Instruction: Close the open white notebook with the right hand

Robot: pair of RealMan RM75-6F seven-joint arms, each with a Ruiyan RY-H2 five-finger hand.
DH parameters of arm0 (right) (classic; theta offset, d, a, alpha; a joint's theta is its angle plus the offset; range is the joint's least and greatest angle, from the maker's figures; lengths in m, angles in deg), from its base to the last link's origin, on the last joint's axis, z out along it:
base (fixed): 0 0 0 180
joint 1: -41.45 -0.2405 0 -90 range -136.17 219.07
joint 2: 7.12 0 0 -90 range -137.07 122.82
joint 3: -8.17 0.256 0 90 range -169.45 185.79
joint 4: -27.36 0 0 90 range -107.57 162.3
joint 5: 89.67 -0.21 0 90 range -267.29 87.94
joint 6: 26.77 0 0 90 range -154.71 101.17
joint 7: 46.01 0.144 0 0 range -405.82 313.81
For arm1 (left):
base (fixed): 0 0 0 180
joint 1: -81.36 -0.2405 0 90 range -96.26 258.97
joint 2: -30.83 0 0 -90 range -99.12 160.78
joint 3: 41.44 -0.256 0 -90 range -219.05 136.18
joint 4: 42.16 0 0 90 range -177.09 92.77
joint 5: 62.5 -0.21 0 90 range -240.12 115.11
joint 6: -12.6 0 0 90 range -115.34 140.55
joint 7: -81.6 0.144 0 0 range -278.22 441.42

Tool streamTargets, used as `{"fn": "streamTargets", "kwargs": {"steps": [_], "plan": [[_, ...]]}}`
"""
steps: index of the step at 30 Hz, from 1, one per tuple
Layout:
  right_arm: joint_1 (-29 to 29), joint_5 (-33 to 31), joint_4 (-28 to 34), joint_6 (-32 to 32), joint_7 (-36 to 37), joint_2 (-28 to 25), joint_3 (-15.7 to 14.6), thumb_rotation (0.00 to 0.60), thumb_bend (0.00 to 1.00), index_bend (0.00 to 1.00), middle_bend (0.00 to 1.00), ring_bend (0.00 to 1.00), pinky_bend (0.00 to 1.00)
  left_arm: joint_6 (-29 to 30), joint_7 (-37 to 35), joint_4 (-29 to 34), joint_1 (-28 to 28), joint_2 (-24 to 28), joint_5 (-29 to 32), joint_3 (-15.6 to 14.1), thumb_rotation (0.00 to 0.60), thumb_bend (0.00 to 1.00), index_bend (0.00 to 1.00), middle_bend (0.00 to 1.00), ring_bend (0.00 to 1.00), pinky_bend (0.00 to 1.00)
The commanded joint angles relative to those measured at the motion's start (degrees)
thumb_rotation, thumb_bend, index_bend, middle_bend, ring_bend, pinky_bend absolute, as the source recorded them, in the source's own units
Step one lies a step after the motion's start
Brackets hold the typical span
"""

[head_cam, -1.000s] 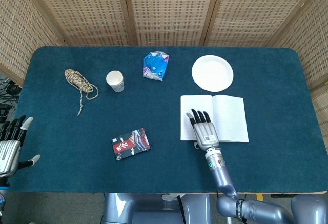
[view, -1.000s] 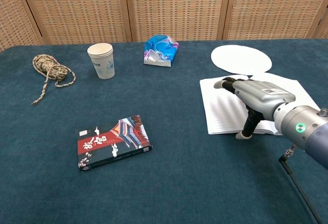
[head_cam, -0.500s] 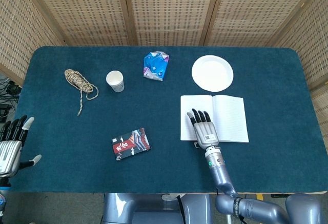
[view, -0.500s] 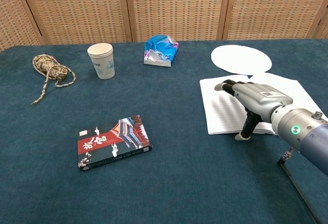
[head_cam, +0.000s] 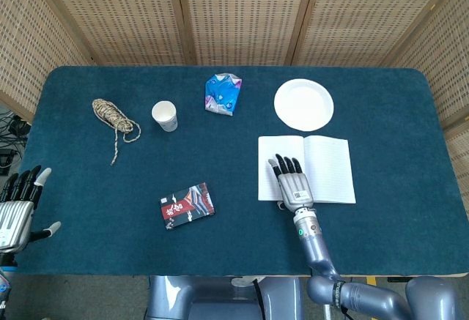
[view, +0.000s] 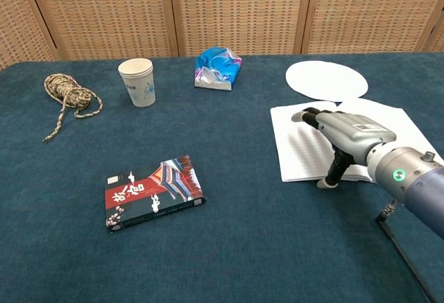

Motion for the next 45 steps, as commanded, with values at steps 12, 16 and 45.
{"fn": "streamTargets", "kwargs": {"steps": [12,16,45], "plan": [[0.9,3.5,-1.0,3.1,1.0,0.4,-0.5,0.600,0.81,0.05,0.00,0.00,0.00,0.1,-0.1,0.4,0.0,0.1,-0.5,-0.4,0.600,0.08,0.00,0.00,0.00,0.00],[1.3,3.4,-0.7,3.3,1.2,0.2,-0.4,0.600,0.86,0.05,0.00,0.00,0.00,0.2,-0.1,0.6,0.0,0.2,-0.7,-0.4,0.600,0.08,0.00,0.00,0.00,0.00],[8.6,2.1,11.8,12.7,3.1,-6.0,2.1,0.600,0.59,0.00,0.00,0.00,0.00,2.6,0.4,2.3,-0.9,0.7,-3.7,-1.3,0.600,0.09,0.00,0.00,0.00,0.00]]}}
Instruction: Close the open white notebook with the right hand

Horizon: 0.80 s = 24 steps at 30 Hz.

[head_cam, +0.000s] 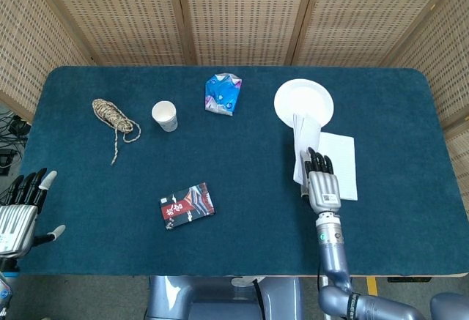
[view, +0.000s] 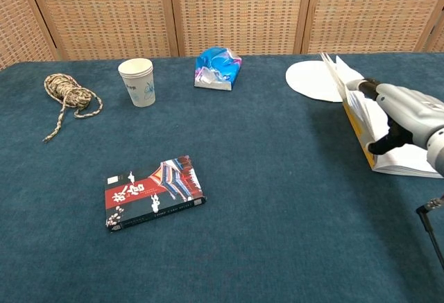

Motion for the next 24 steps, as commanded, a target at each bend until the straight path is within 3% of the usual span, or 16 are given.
{"fn": "streamTargets", "kwargs": {"steps": [1,11,24], "plan": [[1.1,0.7,2.2,1.7,0.1,-1.5,0.1,0.600,0.58,0.00,0.00,0.00,0.00,0.5,0.1,0.4,-0.2,0.1,-0.5,-0.1,0.600,0.09,0.00,0.00,0.00,0.00],[3.7,1.8,7.9,5.0,0.6,-5.9,0.4,0.600,0.55,0.00,0.00,0.00,0.00,2.0,1.1,1.4,-0.8,0.2,-2.1,-0.5,0.600,0.09,0.00,0.00,0.00,0.00],[5.7,-0.4,9.1,5.3,2.3,-9.5,1.5,0.600,0.54,0.00,0.00,0.00,0.00,3.9,1.2,2.2,-1.6,0.6,-4.1,-0.7,0.600,0.09,0.00,0.00,0.00,0.00]]}}
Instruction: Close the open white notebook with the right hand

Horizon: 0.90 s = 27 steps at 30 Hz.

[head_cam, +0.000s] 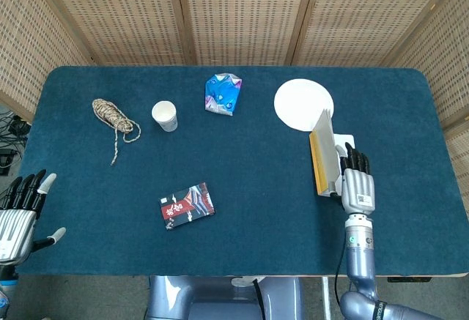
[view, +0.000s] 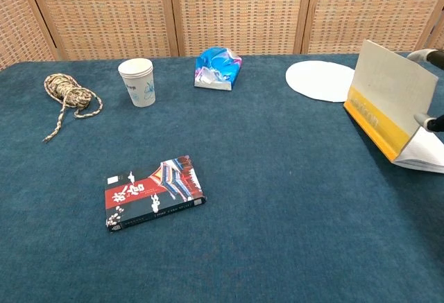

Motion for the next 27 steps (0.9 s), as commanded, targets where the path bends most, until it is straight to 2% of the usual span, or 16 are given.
{"fn": "streamTargets", "kwargs": {"steps": [1,12,17,19,23,24,27], "plan": [[0.5,0.4,0.3,0.6,0.5,-0.5,-0.2,0.600,0.54,0.00,0.00,0.00,0.00,0.1,0.0,0.1,-0.1,0.0,-0.2,0.0,0.600,0.09,0.00,0.00,0.00,0.00],[2.1,-0.1,0.5,0.8,2.1,-2.3,-0.6,0.600,0.54,0.00,0.00,0.00,0.00,0.1,-0.4,0.0,-0.2,0.2,-0.6,0.0,0.600,0.09,0.00,0.00,0.00,0.00],[2.8,1.7,1.0,0.1,3.4,-4.3,-2.0,0.600,0.48,0.00,0.00,0.00,0.00,-0.1,-0.4,-0.2,-0.2,0.1,-0.5,0.0,0.600,0.09,0.00,0.00,0.00,0.00],[3.2,3.7,1.5,-0.8,4.7,-6.1,-3.3,0.600,0.42,0.00,0.00,0.00,0.00,-0.2,-0.3,-0.4,-0.2,0.1,-0.4,0.0,0.600,0.09,0.00,0.00,0.00,0.00],[4.3,12.7,0.1,-2.4,6.5,-12.5,-9.4,0.600,0.35,0.00,0.00,0.00,0.00,-0.1,0.1,-0.6,-0.3,-0.1,0.2,0.2,0.600,0.09,0.00,0.00,0.00,0.00],[5.6,16.0,-1.2,-1.1,6.4,-15.3,-11.6,0.600,0.33,0.00,0.00,0.00,0.00,-0.1,0.8,-0.8,-0.4,-0.3,0.5,0.3,0.600,0.09,0.00,0.00,0.00,0.00],[7.8,21.8,-3.1,2.0,10.2,-18.9,-14.6,0.600,0.31,0.00,0.00,0.00,0.00,-0.1,2.0,-0.7,-0.5,-0.7,0.8,0.5,0.600,0.09,0.00,0.00,0.00,0.00]]}}
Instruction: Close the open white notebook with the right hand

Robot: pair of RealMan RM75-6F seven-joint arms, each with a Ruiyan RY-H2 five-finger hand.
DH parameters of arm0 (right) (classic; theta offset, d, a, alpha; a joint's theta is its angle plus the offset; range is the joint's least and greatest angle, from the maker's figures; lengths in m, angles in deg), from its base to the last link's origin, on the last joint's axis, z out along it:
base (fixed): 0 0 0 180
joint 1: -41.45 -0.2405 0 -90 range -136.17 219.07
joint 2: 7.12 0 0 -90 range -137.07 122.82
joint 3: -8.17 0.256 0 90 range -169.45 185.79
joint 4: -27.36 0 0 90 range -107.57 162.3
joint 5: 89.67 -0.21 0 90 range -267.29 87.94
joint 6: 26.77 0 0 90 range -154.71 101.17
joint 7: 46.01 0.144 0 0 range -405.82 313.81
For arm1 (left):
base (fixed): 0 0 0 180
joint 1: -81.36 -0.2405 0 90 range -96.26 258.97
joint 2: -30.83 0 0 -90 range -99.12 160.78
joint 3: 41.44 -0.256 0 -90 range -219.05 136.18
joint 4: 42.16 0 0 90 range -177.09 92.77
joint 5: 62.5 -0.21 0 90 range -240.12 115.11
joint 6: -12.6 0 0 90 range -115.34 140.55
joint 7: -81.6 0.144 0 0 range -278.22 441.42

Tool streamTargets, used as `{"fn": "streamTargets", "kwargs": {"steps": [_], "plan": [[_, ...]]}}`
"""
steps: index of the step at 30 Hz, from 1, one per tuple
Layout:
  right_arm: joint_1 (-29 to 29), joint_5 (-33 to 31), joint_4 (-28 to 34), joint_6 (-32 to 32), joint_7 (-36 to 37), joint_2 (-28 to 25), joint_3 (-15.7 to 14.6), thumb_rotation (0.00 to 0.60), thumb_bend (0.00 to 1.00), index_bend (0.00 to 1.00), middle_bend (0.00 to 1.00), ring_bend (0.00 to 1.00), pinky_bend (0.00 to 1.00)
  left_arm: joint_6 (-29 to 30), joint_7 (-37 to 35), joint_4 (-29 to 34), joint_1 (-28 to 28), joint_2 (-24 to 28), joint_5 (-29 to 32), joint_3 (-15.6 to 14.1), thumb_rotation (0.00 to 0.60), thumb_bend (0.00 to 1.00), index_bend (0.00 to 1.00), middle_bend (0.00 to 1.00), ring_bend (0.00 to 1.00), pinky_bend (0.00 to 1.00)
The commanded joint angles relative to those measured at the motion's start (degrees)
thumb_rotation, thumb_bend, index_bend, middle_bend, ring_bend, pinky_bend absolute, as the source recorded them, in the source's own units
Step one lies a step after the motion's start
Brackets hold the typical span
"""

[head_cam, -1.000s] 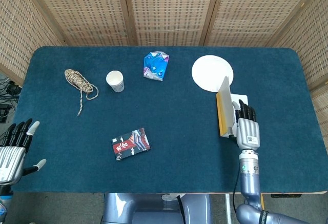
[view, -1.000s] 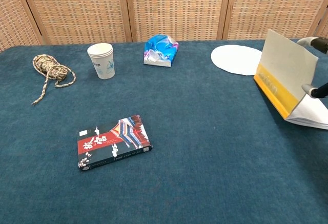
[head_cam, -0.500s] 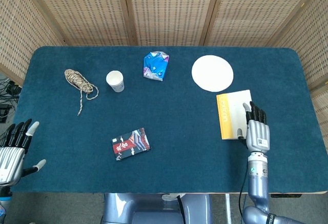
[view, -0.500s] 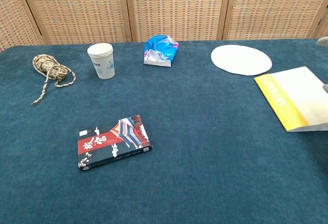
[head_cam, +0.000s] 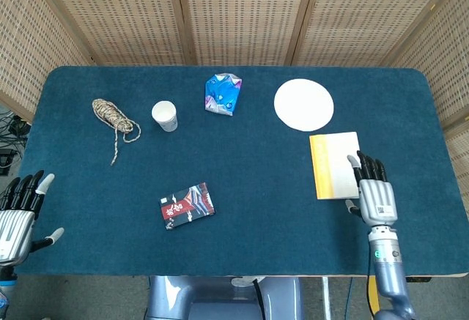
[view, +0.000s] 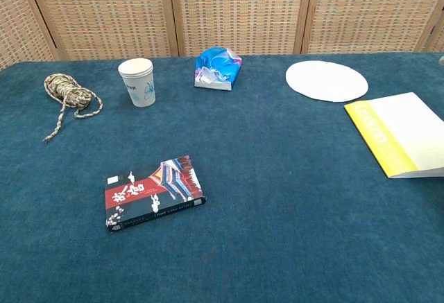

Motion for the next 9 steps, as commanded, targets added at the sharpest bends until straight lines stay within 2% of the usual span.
{"fn": "streamTargets", "kwargs": {"steps": [1,4,9], "plan": [[3.9,9.7,-4.0,3.8,4.6,-7.1,-6.3,0.600,0.31,0.00,0.00,0.00,0.00,0.1,1.2,0.0,-0.1,-0.4,0.2,0.2,0.600,0.09,0.00,0.00,0.00,0.00],[6.2,11.7,-6.6,6.2,6.4,-8.3,-8.0,0.600,0.30,0.00,0.00,0.00,0.00,0.3,2.0,0.1,-0.2,-0.7,-0.2,0.0,0.600,0.09,0.00,0.00,0.00,0.00],[8.3,12.4,-9.1,7.1,10.3,-8.5,-8.9,0.600,0.30,0.00,0.00,0.00,0.00,0.3,2.6,-0.1,-0.2,-1.2,-0.4,0.0,0.600,0.09,0.00,0.00,0.00,0.00]]}}
